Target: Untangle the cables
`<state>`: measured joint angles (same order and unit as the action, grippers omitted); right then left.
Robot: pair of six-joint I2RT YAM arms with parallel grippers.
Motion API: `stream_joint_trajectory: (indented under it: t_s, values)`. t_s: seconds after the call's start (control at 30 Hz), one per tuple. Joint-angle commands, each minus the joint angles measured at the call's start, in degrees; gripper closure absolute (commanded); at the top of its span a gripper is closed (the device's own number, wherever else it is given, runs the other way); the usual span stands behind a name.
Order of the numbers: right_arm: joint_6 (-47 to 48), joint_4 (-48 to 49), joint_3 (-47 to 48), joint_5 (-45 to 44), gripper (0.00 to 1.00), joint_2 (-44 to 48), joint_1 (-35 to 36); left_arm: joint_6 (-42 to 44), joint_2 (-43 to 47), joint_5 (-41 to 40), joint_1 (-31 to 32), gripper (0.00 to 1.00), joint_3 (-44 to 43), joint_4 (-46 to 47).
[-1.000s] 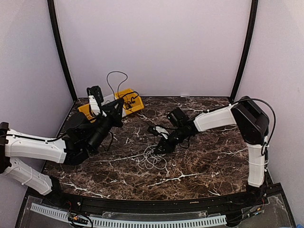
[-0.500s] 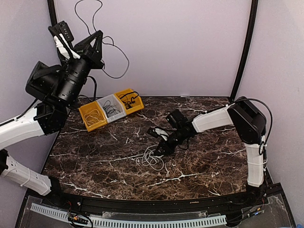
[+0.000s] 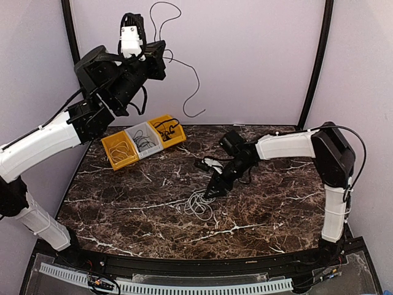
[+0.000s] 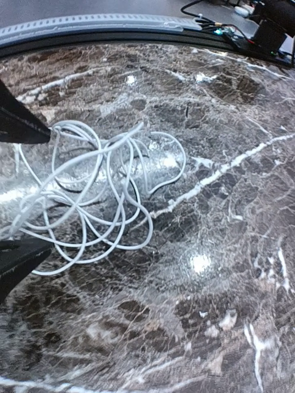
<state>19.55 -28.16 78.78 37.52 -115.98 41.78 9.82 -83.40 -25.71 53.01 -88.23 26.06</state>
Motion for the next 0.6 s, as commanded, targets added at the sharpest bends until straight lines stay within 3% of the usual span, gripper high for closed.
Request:
stream_joint_trajectory:
  t_s: [0.0, 0.1, 0.27, 0.57]
  values:
    - [5.87, -10.29, 1.27, -3.01, 0.38, 11.11, -0.64, -8.60, -0.14, 1.12, -3.77, 1.00, -1.81, -10.34]
    - [7.28, -12.35, -0.98, -4.97, 0.31, 16.54, -1.60, -10.37, -1.20, 3.10, -6.20, 1.00, -0.21, -9.56]
    - [7.76, -13.19, -5.46, -5.88, 0.29, 24.64, -4.75, -12.20, -5.38, 6.77, -8.94, 1.00, 0.91, -7.27]
    - [9.87, -5.98, -18.90, -12.57, 0.29, 38.33, -8.21, -10.23, -15.64, 10.89, -13.40, 1.00, -0.93, -3.42]
